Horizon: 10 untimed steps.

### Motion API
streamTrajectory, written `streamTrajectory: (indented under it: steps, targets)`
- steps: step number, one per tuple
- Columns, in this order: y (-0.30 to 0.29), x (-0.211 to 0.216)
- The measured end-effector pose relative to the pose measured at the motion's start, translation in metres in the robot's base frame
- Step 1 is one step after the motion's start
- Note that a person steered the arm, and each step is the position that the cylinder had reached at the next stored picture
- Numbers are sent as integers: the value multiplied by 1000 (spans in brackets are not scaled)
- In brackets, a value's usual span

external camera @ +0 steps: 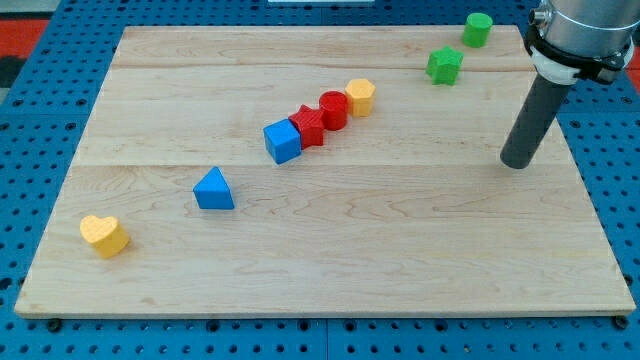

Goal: Place your arm to the right of the green star

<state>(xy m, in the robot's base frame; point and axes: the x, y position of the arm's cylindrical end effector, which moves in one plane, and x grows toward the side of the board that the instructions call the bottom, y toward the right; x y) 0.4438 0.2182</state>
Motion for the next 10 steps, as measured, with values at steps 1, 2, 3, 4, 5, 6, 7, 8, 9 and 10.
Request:
streamTrajectory:
  steps: [1,2,3,4,5,6,7,8,9,10]
  targets:
    - [0,0]
    - [-3,0]
    - [-13,4]
    - [-31,4]
    - [-53,-30]
    - [-23,-84]
    - [8,-109]
    - [15,-138]
    - [16,-163]
    - [-41,-163]
